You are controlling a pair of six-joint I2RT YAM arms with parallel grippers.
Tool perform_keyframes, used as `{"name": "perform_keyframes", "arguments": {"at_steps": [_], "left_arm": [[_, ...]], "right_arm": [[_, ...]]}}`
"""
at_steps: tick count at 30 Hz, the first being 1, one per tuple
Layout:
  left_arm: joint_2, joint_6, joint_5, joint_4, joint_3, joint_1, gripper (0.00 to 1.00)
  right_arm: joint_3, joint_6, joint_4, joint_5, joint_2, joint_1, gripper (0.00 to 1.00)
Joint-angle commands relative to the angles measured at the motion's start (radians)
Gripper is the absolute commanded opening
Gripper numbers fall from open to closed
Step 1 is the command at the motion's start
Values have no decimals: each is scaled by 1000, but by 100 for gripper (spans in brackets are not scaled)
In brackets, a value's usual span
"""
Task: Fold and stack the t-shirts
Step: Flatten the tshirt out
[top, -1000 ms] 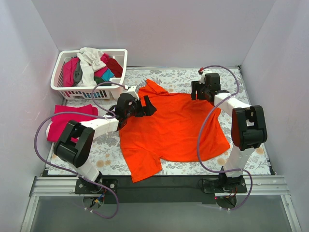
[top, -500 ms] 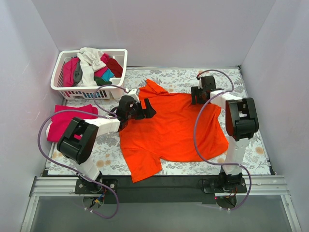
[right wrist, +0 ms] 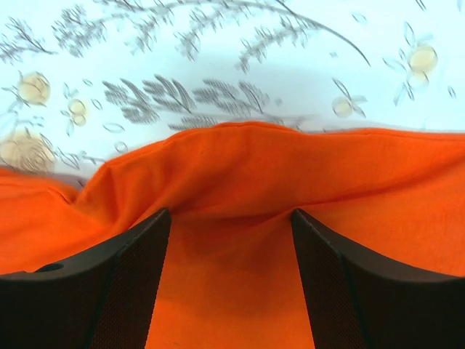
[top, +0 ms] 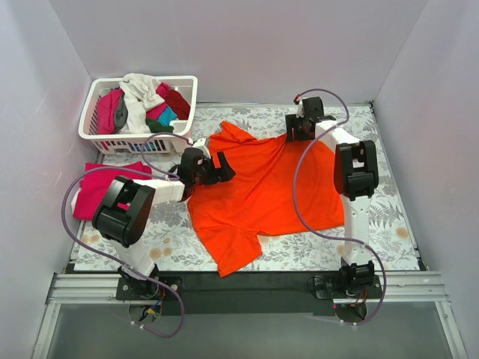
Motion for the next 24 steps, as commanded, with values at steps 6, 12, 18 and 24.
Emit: {"name": "perform_keyframes", "arguments": {"at_steps": [6,12,18,24], "left_arm": [[123,8,42,43,115,58,86],[204,25,59,2,221,61,86],[209,33,85,23,256,59,86],[75,33,16,-7,208,49,86]], "right_arm": [[203,-10,-149,-95,63,15,61],[-68,-30,8,-89,-234,15,62],[-320,-4,32,-37,-477,16,63],[-696,36,105,-31,-737,18,63]]}}
